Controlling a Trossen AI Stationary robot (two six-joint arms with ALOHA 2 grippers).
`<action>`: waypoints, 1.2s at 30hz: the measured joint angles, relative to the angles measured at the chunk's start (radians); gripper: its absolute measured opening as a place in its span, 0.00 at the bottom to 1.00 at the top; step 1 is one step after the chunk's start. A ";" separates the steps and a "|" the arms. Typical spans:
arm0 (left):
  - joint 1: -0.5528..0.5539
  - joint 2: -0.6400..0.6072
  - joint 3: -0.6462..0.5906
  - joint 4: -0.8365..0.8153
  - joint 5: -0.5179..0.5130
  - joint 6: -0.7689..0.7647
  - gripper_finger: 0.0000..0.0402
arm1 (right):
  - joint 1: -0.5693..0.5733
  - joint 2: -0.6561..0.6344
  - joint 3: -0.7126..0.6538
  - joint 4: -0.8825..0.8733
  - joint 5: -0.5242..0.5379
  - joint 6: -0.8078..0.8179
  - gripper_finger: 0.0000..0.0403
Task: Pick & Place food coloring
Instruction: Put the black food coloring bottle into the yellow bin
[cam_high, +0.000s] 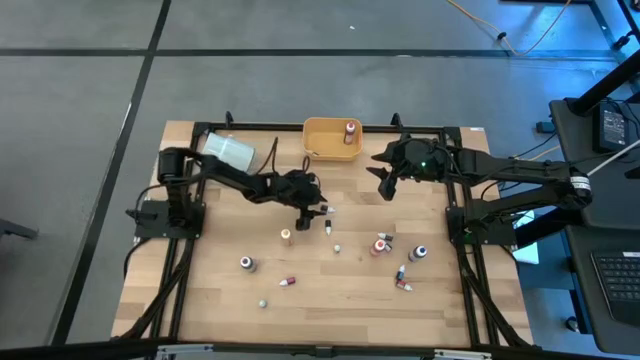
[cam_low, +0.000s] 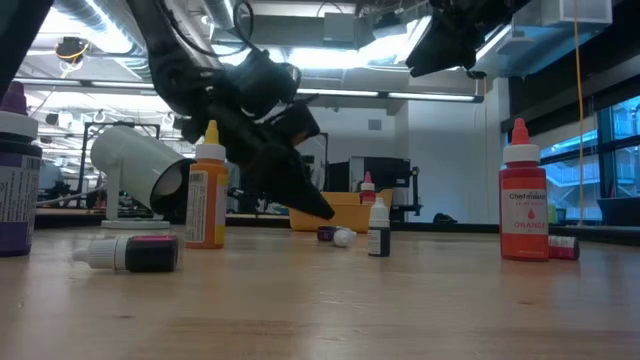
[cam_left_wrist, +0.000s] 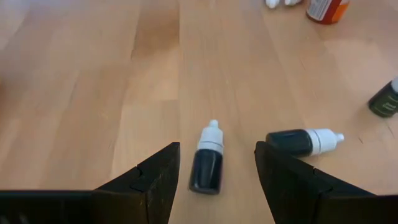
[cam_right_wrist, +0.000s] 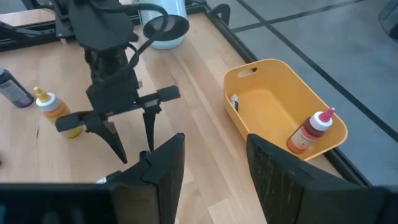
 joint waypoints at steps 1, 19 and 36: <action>-0.001 0.003 0.000 0.001 0.000 0.000 0.51 | 0.000 0.000 0.000 0.000 0.000 0.000 0.43; -0.008 0.011 0.000 0.000 -0.058 0.000 0.47 | 0.000 0.000 0.000 -0.001 0.000 0.001 0.43; -0.019 0.011 0.000 -0.037 -0.066 0.008 0.35 | 0.000 0.000 0.000 -0.001 0.000 0.000 0.43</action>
